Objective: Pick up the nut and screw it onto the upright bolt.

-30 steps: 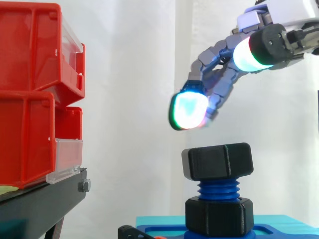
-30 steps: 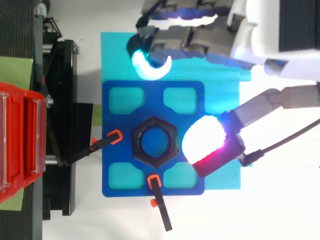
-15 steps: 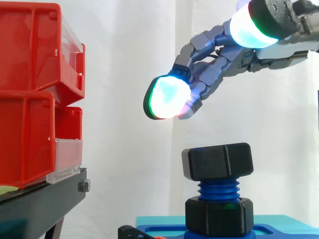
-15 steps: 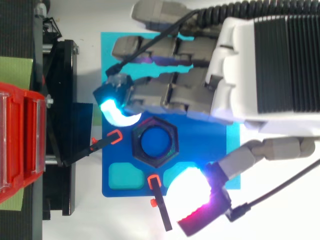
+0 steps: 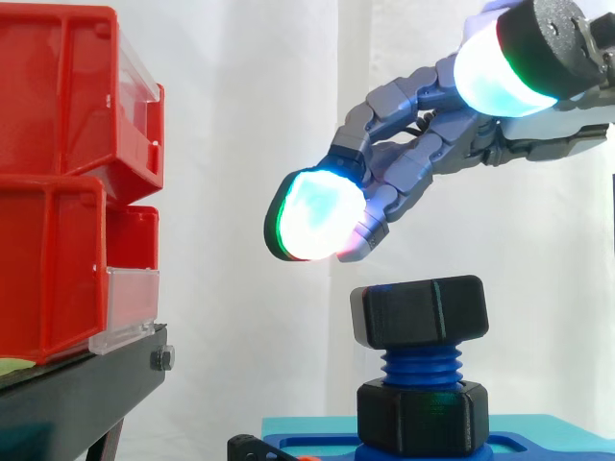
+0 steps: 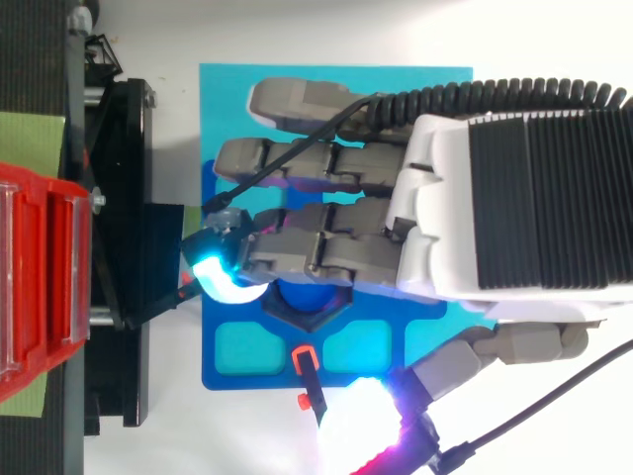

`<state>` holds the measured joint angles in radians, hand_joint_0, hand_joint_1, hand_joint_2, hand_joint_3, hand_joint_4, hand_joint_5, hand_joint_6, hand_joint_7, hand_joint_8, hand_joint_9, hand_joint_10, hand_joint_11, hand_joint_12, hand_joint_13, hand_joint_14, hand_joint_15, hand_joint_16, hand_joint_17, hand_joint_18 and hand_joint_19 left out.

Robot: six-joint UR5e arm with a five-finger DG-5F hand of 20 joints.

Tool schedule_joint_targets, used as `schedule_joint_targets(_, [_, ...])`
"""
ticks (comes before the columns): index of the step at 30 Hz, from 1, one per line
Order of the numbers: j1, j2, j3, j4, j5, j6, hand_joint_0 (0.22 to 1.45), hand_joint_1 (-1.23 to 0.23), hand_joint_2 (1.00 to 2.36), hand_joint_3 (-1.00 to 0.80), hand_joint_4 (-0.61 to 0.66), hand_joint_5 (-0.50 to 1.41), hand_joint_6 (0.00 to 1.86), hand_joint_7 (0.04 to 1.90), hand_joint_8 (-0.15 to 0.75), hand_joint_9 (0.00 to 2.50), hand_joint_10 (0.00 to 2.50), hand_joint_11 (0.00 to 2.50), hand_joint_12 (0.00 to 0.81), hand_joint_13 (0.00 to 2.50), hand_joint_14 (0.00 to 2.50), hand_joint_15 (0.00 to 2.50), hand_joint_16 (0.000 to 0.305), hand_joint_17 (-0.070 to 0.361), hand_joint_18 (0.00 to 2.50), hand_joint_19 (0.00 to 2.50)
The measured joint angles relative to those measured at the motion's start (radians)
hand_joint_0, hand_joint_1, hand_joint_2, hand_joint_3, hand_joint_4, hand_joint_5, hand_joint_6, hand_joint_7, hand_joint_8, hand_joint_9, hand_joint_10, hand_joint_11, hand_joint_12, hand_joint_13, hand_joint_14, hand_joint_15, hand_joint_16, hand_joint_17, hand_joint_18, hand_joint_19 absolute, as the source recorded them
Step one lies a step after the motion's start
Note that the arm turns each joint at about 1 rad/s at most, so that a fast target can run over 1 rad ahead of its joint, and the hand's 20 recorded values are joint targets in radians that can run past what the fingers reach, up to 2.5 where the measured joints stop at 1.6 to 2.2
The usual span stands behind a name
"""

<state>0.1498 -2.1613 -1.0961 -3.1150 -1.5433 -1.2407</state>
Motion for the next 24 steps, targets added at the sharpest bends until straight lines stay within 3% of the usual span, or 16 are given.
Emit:
schedule_joint_targets(15, [0.004,-0.033,-0.005,0.046,0.015,0.01,0.46,-0.18,1.0,-0.5,0.15,-0.13,0.5,0.72,0.248,0.4,0.0,0.0,0.38,0.0,0.0,0.0,0.054,0.122,0.0,0.0])
schedule_joint_targets(24, [0.006,-0.034,-0.005,0.022,0.015,0.01,0.46,-0.21,1.0,-0.5,0.18,-0.12,0.5,0.73,0.257,0.47,0.0,0.0,0.378,0.09,0.0,0.0,0.049,0.11,0.0,0.0])
